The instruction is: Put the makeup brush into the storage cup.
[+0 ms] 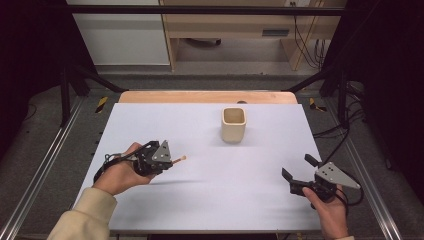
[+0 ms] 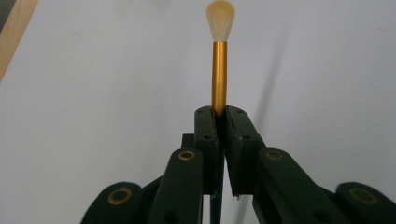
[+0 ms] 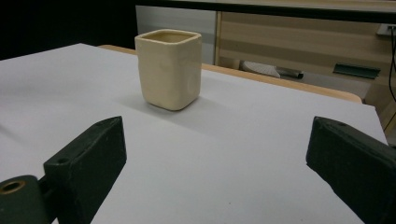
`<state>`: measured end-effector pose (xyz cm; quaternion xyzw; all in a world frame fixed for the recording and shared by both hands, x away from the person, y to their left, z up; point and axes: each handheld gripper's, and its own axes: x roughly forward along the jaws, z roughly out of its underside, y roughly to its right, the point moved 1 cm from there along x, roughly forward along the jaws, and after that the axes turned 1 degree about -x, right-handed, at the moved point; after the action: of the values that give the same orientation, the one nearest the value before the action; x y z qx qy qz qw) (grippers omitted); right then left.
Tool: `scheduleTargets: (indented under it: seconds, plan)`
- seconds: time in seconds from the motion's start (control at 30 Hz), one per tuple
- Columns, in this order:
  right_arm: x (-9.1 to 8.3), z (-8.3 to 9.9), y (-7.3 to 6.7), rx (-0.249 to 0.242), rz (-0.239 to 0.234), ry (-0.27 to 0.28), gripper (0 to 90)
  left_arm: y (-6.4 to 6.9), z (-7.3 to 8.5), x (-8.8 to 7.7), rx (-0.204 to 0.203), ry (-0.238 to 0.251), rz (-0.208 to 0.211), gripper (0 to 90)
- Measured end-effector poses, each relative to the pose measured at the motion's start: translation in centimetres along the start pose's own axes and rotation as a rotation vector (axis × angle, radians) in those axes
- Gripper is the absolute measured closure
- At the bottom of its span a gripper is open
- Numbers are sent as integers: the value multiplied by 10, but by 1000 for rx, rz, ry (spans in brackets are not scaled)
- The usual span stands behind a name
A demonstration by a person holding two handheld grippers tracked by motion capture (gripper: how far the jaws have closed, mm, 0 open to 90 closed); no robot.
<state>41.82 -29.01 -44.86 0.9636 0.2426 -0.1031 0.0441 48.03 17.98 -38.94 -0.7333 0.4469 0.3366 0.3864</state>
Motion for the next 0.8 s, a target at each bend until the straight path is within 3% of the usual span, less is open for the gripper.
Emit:
scheduleTargets:
  seconds: [0.3, 0.8]
  plan:
    - [0, 0, 0, -3, -1, 5, 53, -1, -6, 1, -51, 63, -52, 834]
    - [0, 0, 0, -2, -4, 3, 53, 0, -27, 0, -78, 130, -94, 834]
